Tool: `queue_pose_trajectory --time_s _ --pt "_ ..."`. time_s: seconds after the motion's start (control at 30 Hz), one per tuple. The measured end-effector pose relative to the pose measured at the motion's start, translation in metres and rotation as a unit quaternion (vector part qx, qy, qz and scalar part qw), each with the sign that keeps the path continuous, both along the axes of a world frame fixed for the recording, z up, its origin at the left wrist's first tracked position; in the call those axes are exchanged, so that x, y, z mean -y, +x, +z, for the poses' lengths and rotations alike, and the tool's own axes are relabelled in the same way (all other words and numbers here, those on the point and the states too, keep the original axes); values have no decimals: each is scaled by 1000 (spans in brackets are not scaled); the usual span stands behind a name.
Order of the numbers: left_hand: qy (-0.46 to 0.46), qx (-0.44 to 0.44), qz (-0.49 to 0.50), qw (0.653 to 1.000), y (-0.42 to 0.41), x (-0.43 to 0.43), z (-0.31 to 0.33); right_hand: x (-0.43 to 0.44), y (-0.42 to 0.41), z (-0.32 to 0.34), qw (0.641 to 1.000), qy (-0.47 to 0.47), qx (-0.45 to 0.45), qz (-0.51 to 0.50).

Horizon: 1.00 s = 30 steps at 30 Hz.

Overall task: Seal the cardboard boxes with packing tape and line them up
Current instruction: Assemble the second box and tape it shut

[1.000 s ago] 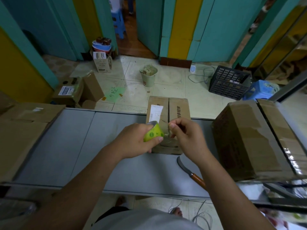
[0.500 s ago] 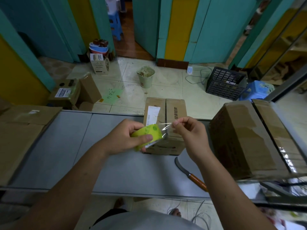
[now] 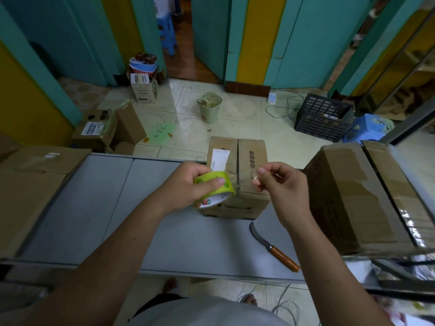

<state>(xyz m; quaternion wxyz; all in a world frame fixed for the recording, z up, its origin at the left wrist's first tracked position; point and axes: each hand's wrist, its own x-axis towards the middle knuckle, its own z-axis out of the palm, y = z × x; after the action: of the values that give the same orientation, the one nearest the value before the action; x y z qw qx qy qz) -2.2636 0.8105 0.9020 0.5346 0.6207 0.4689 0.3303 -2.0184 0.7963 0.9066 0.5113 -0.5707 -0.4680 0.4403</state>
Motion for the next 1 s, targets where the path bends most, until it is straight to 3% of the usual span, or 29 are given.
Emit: queue_pose_trajectory --time_s 0.07,0.2,0.33,0.53,0.67,0.73,0.83,0.93,1.0 --pt "-8 -37 -8 999 2 -3 5 4 1 5 1000 6 25 -1" --pt "55 -245 -5 968 -7 -5 -3 6 20 23 998 34 43 -14" --pt "52 -292 34 954 -16 0 -19 6 19 26 995 34 89 2" --pt "7 -70 40 997 -34 5 -17 -1 20 -2 998 -49 40 -21" --pt "-23 141 70 987 -40 4 -21 -2 18 -15 993 -96 -46 -44" --pt "-17 172 62 983 -41 2 -24 -3 17 -18 991 -108 -62 -50" --pt "2 93 62 994 -39 -2 -28 -3 18 -16 994 -79 -33 -61" --pt "41 -102 52 993 -44 -9 -31 -4 27 -7 996 -28 34 -78" --pt "49 -247 69 965 -48 -11 -31 -5 35 -3 995 -15 64 -71"
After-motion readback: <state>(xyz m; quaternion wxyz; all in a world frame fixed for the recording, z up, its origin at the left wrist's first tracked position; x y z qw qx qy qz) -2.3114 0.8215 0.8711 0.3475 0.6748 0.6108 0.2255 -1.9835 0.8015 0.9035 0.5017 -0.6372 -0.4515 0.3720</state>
